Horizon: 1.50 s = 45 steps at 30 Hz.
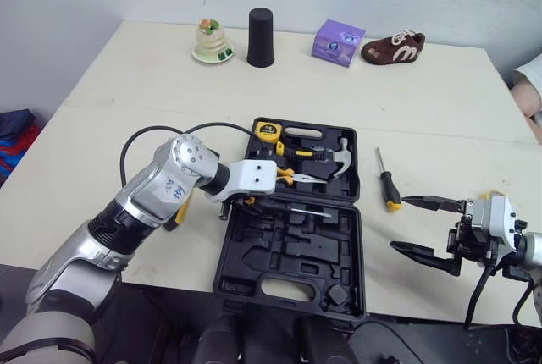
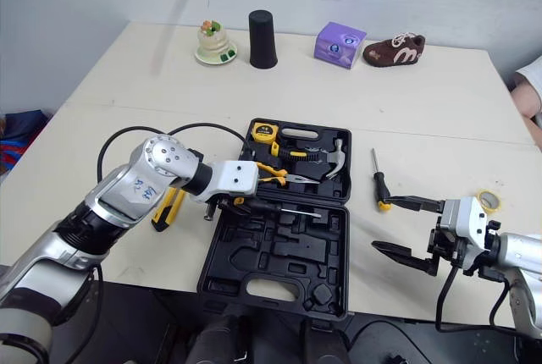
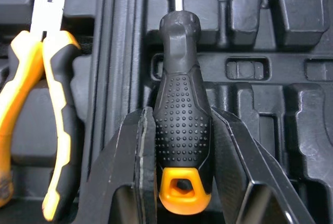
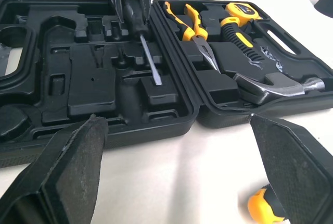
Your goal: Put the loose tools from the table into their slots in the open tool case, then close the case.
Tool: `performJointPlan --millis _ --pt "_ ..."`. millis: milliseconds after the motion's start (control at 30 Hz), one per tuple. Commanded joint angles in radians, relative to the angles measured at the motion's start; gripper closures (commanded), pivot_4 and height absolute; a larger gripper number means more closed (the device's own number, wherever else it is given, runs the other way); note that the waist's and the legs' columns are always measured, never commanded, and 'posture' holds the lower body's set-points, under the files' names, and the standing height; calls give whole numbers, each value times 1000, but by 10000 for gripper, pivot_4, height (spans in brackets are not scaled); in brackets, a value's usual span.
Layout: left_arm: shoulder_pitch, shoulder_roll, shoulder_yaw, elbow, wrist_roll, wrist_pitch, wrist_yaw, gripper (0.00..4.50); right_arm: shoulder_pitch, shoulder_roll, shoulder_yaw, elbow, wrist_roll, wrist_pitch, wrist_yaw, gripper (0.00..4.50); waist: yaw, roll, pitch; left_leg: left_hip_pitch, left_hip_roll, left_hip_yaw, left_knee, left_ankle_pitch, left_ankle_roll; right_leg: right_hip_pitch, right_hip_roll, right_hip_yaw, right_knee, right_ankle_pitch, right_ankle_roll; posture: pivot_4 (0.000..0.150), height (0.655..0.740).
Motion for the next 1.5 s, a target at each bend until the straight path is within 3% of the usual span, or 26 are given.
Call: performJointPlan --millis 33,267,300,333,367,433,667,867,933,1033,1133,1200,1500 --pt "-23 1 -3 13 40 -23 -7 34952 3 4 -24 -36 16 -8 -12 0 0 0 0 0 0 0 0 0 0 0 0 0 0 0 0 1500 7400" --pt "-27 -16 14 22 40 -27 -27 34952 5 8 -19 -45 12 -11 -27 0 0 0 0 0 0 -1 2 0 1 1 0 0 2 0 0 1500 7400" --pt "-29 -13 12 26 50 -40 -26 24807 4 9 -18 -46 11 -12 -29 0 0 0 0 0 0 -1 3 0 1 1 0 0 2 1 1 1500 7400" --pt "-30 -11 9 28 59 -50 -25 22749 5 10 -18 -46 9 -13 -31 0 0 0 0 0 0 -1 3 0 1 1 0 0 2 1 1 1500 7400" --pt "-34 -13 13 34 62 -61 -20 17009 2 12 -17 -46 8 -14 -34 0 0 0 0 0 0 -1 3 0 1 2 0 0 2 1 1 1500 7400" --pt "-49 -22 37 38 46 -73 -24 10431 -5 14 -13 -44 6 -15 -38 0 0 0 0 0 0 -1 3 0 1 2 0 0 2 1 1 1500 7400" --pt "-59 -51 143 21 -52 -28 -34 10431 -41 20 7 -21 -4 -24 -40 0 0 0 0 0 0 -1 3 0 2 1 -1 0 2 1 1 1500 7400" --pt "25 -126 279 37 -175 -165 5 10431 -50 24 12 -11 -8 -29 -38 0 0 0 0 -1 0 -1 3 0 1 0 -1 -1 2 1 1 1500 7400" --pt "73 -160 328 57 -232 -220 6 15721 -49 26 14 -10 -9 -30 -38 0 0 0 0 -1 0 -1 3 0 1 1 -1 -1 2 1 1 1500 7400" --pt "132 -179 328 90 -212 -245 48 25285 -50 29 17 -9 -10 -29 -40 0 -1 0 0 -1 0 -1 4 0 2 1 -2 -1 2 1 1 1500 7400" --pt "182 -207 329 119 -202 -268 88 40542 -51 29 19 -8 -11 -29 -40 0 -1 0 0 -1 0 -1 6 0 2 1 -2 -2 3 1 1 1500 7400" --pt "225 -223 322 129 -197 -272 117 44433 -49 30 18 -10 -11 -30 -42 0 -1 0 0 0 0 -1 6 0 2 1 -2 -1 4 1 1 1500 7400" --pt "279 -245 291 182 -157 -237 176 44433 -36 33 6 -14 -15 -35 -52 0 0 0 0 -1 0 -2 5 -1 3 1 -3 -2 2 1 1 1500 7400"
